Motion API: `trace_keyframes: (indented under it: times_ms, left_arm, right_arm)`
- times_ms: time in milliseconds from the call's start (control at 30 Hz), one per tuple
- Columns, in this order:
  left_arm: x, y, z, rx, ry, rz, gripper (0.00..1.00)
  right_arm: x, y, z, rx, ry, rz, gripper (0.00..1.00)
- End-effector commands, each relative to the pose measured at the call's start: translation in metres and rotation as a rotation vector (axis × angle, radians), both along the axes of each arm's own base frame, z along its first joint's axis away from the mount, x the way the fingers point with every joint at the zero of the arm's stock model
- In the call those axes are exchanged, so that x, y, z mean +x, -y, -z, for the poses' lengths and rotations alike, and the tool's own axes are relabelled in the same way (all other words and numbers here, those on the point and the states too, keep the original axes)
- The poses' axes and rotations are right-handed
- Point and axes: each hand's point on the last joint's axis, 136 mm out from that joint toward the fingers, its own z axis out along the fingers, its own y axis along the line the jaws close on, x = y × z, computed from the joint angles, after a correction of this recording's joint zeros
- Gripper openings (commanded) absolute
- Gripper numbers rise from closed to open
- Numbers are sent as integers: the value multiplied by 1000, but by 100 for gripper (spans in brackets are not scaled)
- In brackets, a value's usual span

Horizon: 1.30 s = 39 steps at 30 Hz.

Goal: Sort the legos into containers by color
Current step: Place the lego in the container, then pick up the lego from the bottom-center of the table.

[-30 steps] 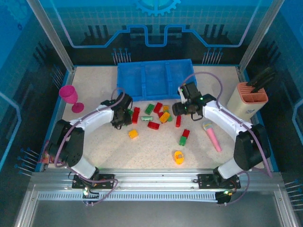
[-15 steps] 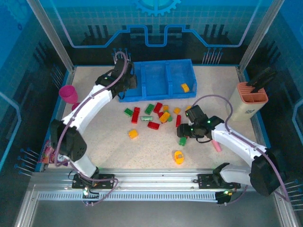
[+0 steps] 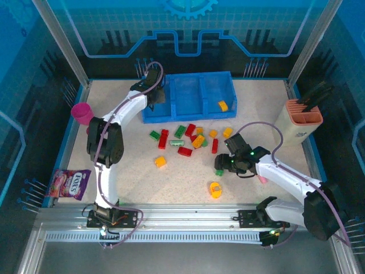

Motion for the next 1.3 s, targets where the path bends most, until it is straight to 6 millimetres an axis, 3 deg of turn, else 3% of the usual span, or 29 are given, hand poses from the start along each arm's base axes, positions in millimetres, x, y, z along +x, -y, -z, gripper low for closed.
trace_keyframes:
  times_ms: [0,167,267,433,633,867,1067,1167,1267]
  left_arm:
    - [11,-4,0,14,10,7,48]
    - [13,-4,9,10,-4,5,61]
    - [14,-3,5,4,3,15,65]
    - [13,1,-23,-22,50,35,69]
    - [-4,7,-78,-67,136,65,71]
    - [-47,3,-120,-79,189,77,72]
    - [-91,-16,-138,-65,210,51,74]
    - [-112,-27,-142,-38,202,40,75]
    - [-136,-37,-147,-23,195,37,76]
  right_arm:
    - [-1,-7,7,11,-14,5,72]
    - [1,-14,17,-14,-48,-17,71]
    - [2,-19,23,-39,-68,-33,70]
    - [5,-22,32,-63,-86,-36,69]
    - [11,-22,37,-91,-93,-43,67]
    - [9,-27,47,-94,-141,-56,58]
    - [-7,-22,46,-117,-203,-74,39]
    - [-11,-20,35,-137,-207,-101,30]
    - [-10,-16,11,-170,-189,-141,27]
